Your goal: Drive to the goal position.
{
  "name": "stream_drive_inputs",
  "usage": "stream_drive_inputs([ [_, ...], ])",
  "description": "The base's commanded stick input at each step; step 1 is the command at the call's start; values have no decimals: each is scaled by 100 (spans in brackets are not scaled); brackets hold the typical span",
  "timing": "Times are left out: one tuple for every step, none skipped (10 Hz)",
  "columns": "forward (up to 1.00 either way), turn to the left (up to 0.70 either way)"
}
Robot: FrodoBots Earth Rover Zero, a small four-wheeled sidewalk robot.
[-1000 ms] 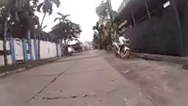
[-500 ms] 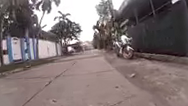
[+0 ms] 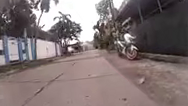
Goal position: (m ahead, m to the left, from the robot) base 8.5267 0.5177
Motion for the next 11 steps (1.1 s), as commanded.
stream_drive_inputs([
  [70,0],
  [70,0],
  [70,0],
  [70,0],
  [70,0],
  [70,0],
  [70,0],
  [70,0],
  [70,0],
  [70,0],
  [70,0],
])
